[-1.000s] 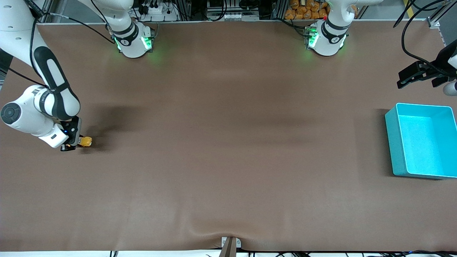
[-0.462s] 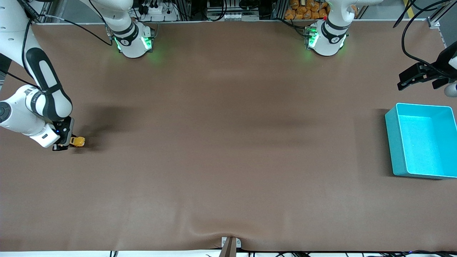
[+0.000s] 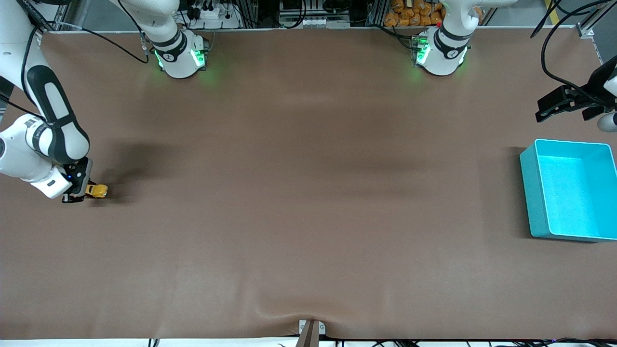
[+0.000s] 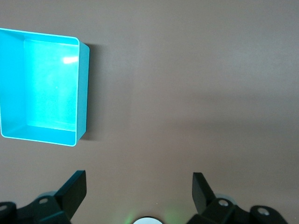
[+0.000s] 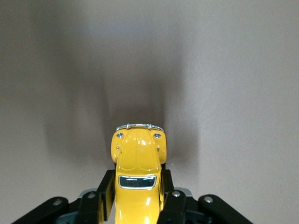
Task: Wind and store yellow beetle car
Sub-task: 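Pull the held car backward along the table with the right gripper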
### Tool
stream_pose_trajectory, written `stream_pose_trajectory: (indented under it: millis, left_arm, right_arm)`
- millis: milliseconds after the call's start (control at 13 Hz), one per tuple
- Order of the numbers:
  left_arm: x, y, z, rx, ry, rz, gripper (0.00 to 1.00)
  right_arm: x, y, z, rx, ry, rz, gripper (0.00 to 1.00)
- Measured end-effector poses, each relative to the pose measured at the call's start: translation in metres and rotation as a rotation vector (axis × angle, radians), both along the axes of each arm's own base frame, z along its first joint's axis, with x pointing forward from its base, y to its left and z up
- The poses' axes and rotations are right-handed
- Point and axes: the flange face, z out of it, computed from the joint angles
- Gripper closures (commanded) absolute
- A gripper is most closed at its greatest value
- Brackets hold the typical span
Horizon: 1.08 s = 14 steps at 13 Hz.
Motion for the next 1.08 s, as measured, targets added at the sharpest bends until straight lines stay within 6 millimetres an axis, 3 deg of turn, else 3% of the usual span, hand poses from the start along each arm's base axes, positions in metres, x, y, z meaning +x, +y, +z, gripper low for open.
stream_pose_trajectory:
  millis: [385, 692, 769, 846, 1000, 1077]
  left_arm:
    - [0.000, 0.000, -0.002, 0.000, 0.005, 0.000, 0.00]
    - [0.000, -0.001, -0.003, 0.000, 0.006, -0.001, 0.00]
    - [0.000, -0.001, -0.003, 0.000, 0.006, -0.001, 0.00]
    - [0.000, -0.001, -0.003, 0.000, 0.007, -0.002, 0.00]
    - [0.000, -0.001, -0.004, 0.000, 0.009, -0.002, 0.00]
    - [0.000, -0.001, -0.005, 0.000, 0.010, -0.002, 0.00]
  right_arm:
    - [0.000, -0.020, 0.000, 0.002, 0.006, 0.013, 0.83]
    - [0.003, -0.032, 0.000, 0.008, 0.022, 0.028, 0.69]
    - [0.003, -0.033, 0.000, 0.008, 0.022, 0.029, 0.62]
    - [0.003, -0.034, 0.000, 0.008, 0.022, 0.030, 0.46]
    - [0.002, -0.035, -0.003, 0.014, 0.034, 0.030, 0.00]
    - [-0.003, -0.036, -0.014, 0.026, 0.061, 0.026, 0.00]
